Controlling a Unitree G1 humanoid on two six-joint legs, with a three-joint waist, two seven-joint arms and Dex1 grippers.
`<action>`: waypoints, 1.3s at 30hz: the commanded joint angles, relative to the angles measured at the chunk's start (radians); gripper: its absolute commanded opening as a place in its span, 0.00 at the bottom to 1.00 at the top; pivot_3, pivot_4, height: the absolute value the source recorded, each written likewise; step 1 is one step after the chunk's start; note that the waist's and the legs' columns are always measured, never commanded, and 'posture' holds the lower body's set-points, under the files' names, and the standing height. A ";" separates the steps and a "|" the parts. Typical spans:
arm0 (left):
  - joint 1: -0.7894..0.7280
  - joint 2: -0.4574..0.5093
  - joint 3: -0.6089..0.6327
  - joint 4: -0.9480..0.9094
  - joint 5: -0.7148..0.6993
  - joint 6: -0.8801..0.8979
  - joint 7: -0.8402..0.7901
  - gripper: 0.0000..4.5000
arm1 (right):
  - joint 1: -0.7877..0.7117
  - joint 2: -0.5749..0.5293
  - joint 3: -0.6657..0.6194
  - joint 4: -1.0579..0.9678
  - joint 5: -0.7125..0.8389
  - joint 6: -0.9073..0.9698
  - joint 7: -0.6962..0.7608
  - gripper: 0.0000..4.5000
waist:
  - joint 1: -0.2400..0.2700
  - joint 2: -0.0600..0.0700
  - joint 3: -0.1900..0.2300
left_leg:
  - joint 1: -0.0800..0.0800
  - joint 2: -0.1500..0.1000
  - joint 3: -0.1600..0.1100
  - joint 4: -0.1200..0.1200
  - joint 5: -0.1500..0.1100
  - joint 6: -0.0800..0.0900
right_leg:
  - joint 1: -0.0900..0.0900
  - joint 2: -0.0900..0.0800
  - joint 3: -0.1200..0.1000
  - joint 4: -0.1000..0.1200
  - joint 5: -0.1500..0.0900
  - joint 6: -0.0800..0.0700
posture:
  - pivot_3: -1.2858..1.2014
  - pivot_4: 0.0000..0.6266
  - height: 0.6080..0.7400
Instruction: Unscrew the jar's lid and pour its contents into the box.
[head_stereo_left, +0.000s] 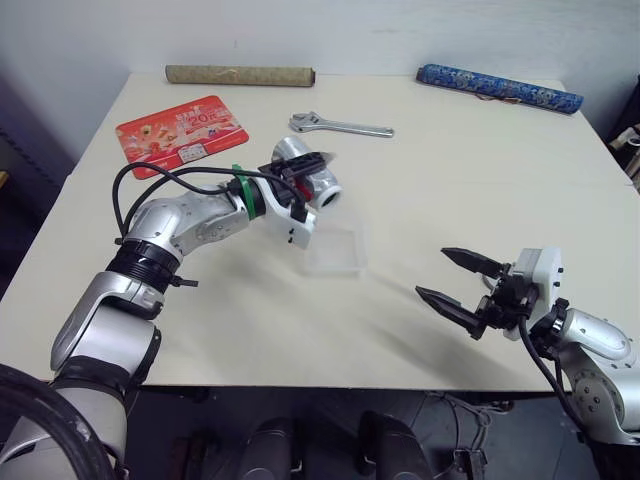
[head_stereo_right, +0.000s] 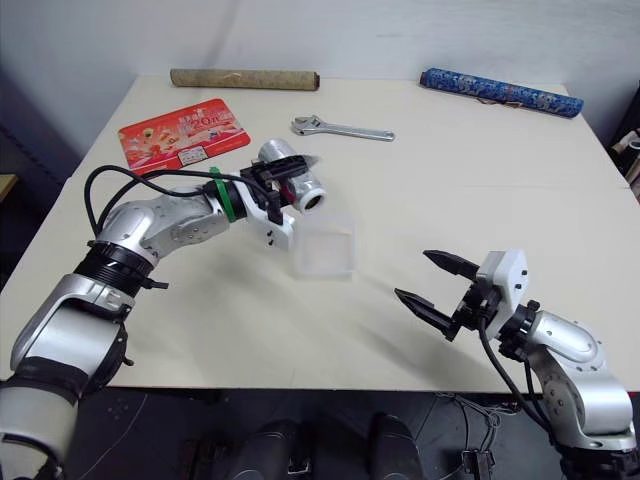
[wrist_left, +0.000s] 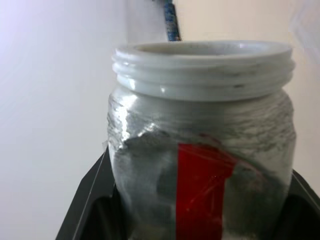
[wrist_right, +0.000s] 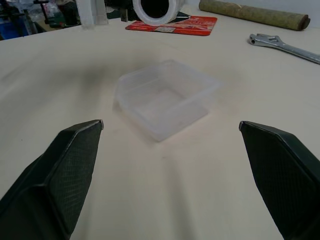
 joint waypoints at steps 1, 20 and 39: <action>-0.077 0.020 -0.103 -0.018 0.252 0.122 0.302 0.52 | 0.000 0.009 0.005 -0.048 0.004 -0.004 -0.013 0.99 | 0.002 0.000 0.000 | 0.000 0.000 0.000 0.000 0.000 0.000 | 0.000 0.000 0.000 0.000 0.000 0.000 | 0.52 0.24 1.00; -0.149 0.011 -0.320 0.042 0.493 0.385 0.608 0.52 | -0.001 0.033 0.025 -0.067 0.016 0.004 -0.047 0.99 | 0.001 -0.001 0.000 | -0.005 -0.001 -0.002 0.002 0.001 0.003 | -0.003 -0.001 -0.001 0.002 0.000 0.001 | 0.52 0.24 1.00; 0.486 0.051 0.640 -0.316 -1.593 0.784 -0.852 0.52 | -0.056 0.102 0.037 0.046 0.058 -0.254 0.236 0.99 | -0.039 -0.001 0.000 | 0.005 -0.001 -0.002 0.008 0.002 0.001 | 0.003 -0.001 0.001 0.012 0.000 0.000 | 0.52 0.24 1.00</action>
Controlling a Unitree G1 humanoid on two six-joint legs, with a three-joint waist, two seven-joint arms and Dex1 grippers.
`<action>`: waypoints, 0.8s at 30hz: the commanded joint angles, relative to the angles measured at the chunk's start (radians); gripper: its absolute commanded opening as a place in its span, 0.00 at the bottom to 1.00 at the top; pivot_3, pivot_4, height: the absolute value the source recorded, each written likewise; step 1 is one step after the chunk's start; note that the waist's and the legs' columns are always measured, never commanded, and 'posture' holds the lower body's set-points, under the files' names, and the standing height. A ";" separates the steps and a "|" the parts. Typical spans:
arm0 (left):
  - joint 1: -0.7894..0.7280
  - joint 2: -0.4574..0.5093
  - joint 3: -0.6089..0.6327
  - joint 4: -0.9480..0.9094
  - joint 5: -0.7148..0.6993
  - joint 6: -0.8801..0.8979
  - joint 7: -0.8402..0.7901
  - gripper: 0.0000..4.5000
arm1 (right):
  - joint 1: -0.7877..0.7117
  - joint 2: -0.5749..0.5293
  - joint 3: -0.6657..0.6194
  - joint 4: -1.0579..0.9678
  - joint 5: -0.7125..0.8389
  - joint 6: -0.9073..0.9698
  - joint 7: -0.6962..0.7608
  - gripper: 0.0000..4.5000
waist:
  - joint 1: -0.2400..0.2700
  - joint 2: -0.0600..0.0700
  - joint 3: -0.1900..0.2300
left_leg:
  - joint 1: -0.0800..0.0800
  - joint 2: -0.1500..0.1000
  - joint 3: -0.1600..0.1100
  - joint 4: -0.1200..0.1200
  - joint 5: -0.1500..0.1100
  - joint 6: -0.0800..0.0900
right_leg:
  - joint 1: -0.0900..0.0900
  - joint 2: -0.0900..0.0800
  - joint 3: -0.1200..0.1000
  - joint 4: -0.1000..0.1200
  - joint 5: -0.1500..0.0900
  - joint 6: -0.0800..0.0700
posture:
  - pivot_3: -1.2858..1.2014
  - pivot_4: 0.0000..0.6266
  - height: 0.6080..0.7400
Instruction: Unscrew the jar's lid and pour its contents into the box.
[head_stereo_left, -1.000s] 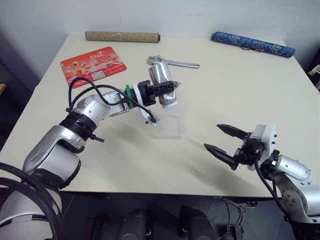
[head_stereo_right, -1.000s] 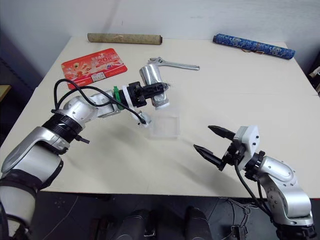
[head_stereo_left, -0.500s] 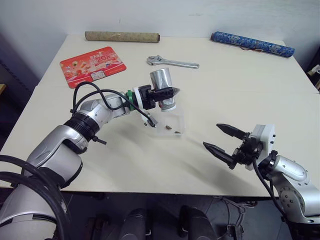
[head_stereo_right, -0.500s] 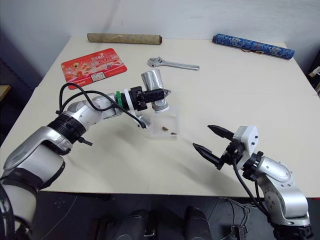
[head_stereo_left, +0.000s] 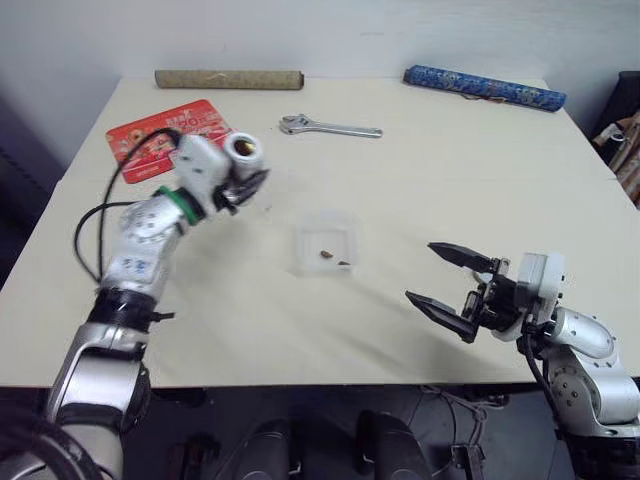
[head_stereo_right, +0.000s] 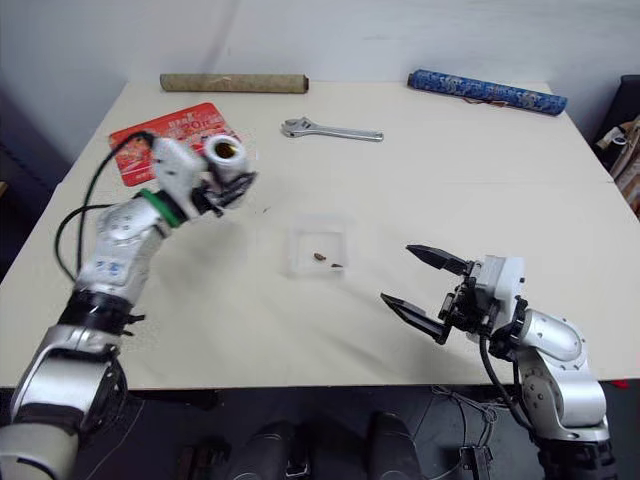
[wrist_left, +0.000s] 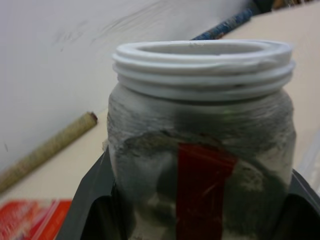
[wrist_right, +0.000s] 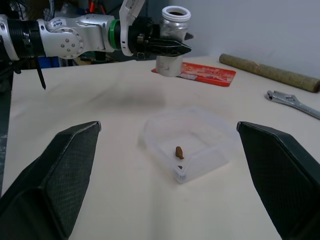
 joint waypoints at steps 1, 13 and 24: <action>0.147 0.029 0.196 -0.103 -0.111 0.124 0.029 0.52 | -0.011 0.026 0.005 -0.016 0.044 -0.062 0.064 0.99 | -0.003 0.000 0.000 | 0.001 0.000 0.000 0.000 0.000 0.000 | 0.001 0.000 0.000 0.000 0.000 0.000 | 0.52 0.24 1.00; 0.476 -0.054 0.449 -0.125 -0.055 0.026 0.071 0.52 | -0.040 0.046 0.062 -0.007 0.010 -0.122 0.108 0.99 | 0.034 -0.004 -0.002 | 0.001 -0.002 -0.003 0.000 -0.005 -0.007 | 0.000 -0.004 0.004 0.001 0.000 -0.001 | 0.52 0.24 1.00; 0.561 -0.126 0.498 -0.153 -0.041 -0.006 0.079 0.99 | -0.043 -0.011 0.037 -0.064 0.010 -0.043 0.031 1.00 | 0.016 -0.005 -0.003 | 0.001 0.000 -0.001 -0.002 -0.004 -0.004 | -0.001 -0.002 0.001 0.000 0.000 -0.001 | 0.52 0.24 1.00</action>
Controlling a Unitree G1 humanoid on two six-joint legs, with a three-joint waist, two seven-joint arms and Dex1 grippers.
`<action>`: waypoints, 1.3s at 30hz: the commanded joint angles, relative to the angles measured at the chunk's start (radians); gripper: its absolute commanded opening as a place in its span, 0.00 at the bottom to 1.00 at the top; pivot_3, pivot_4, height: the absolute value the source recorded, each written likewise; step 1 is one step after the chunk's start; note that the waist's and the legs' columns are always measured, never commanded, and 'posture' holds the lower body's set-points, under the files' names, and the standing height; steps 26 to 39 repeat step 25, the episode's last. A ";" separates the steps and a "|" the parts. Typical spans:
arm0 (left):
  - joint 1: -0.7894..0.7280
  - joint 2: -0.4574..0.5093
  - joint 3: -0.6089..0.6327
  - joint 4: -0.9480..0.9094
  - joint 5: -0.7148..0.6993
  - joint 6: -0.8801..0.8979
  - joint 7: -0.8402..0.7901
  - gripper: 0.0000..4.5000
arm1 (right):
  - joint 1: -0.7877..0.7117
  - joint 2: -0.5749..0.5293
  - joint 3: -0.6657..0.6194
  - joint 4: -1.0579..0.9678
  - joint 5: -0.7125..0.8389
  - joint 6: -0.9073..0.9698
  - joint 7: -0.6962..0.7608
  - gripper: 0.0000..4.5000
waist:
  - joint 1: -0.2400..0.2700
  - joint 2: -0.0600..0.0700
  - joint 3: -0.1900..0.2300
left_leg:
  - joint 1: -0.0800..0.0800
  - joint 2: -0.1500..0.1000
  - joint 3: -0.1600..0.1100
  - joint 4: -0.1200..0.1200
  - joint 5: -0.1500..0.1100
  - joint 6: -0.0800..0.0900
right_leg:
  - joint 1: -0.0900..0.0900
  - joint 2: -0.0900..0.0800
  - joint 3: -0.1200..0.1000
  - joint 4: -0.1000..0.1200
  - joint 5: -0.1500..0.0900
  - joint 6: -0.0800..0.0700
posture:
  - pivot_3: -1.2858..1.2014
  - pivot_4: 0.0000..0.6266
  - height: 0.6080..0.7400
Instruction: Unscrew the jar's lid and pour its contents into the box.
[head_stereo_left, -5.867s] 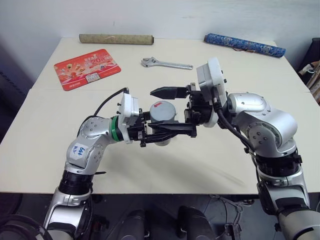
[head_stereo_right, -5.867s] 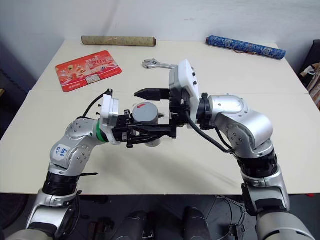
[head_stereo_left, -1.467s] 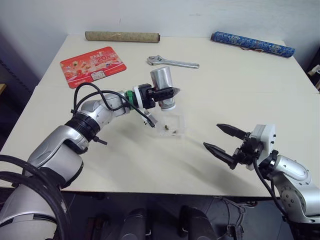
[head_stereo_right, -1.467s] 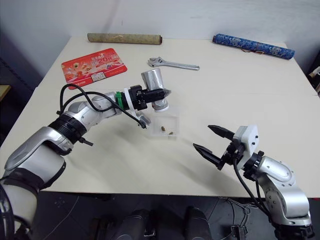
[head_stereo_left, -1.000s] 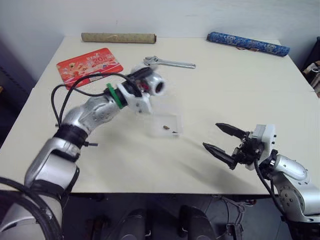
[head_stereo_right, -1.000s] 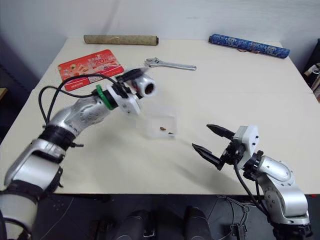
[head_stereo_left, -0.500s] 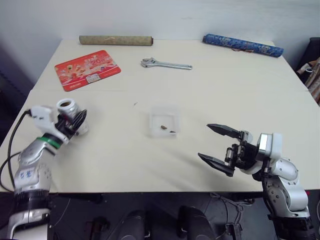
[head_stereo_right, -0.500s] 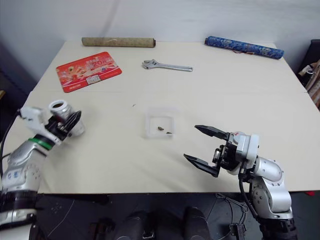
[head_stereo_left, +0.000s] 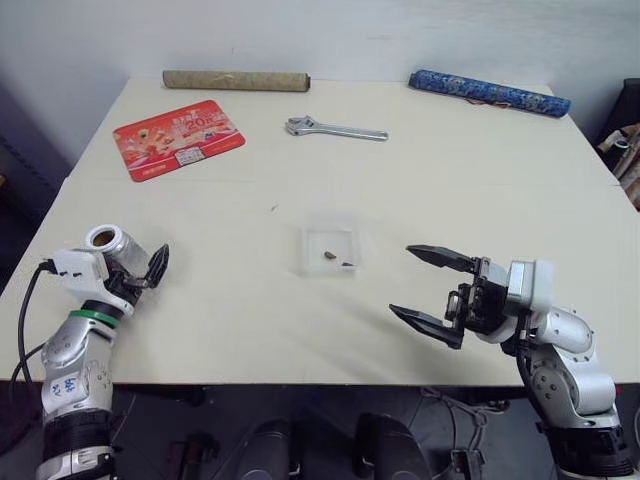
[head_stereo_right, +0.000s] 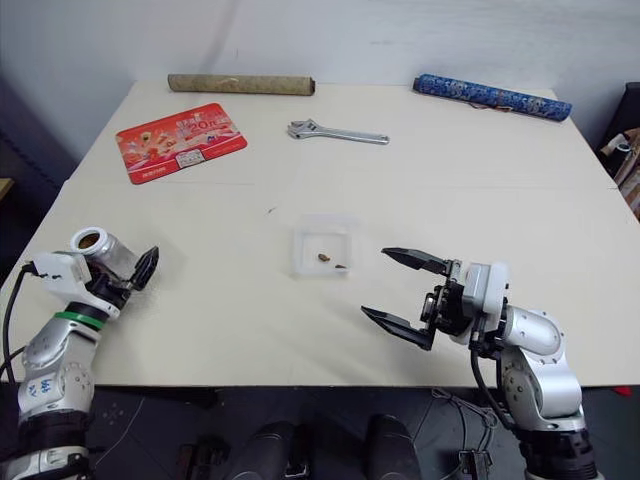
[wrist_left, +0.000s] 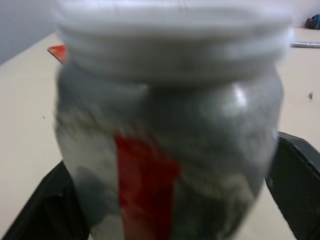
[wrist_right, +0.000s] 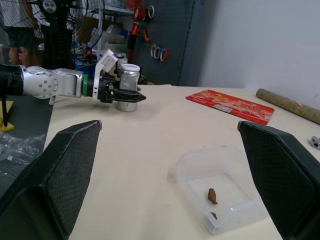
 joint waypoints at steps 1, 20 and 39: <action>0.051 0.012 0.049 -0.069 -0.005 -0.009 -0.003 0.99 | 0.014 -0.040 -0.047 -0.068 0.020 0.028 -0.033 1.00 | -0.006 0.000 0.000 | 0.000 0.000 0.000 0.000 0.000 0.000 | 0.000 0.000 0.000 0.000 0.000 0.000 | 0.52 0.24 1.00; 0.599 0.227 0.209 -0.418 0.025 -0.001 -0.330 0.99 | 0.388 -0.263 -0.477 0.081 0.034 -0.069 0.184 1.00 | -0.010 -0.001 -0.001 | 0.000 0.000 0.000 -0.004 -0.007 -0.003 | 0.001 -0.011 0.004 -0.013 -0.001 -0.002 | 0.52 0.24 1.00; 0.710 0.269 0.282 -0.439 0.012 -0.009 -0.438 0.99 | 0.352 -0.322 -0.491 0.243 0.015 -0.141 0.310 1.00 | -0.009 -0.001 -0.001 | 0.001 0.001 0.001 -0.006 -0.008 -0.003 | 0.001 -0.010 0.004 -0.015 -0.002 -0.004 | 0.52 0.24 1.00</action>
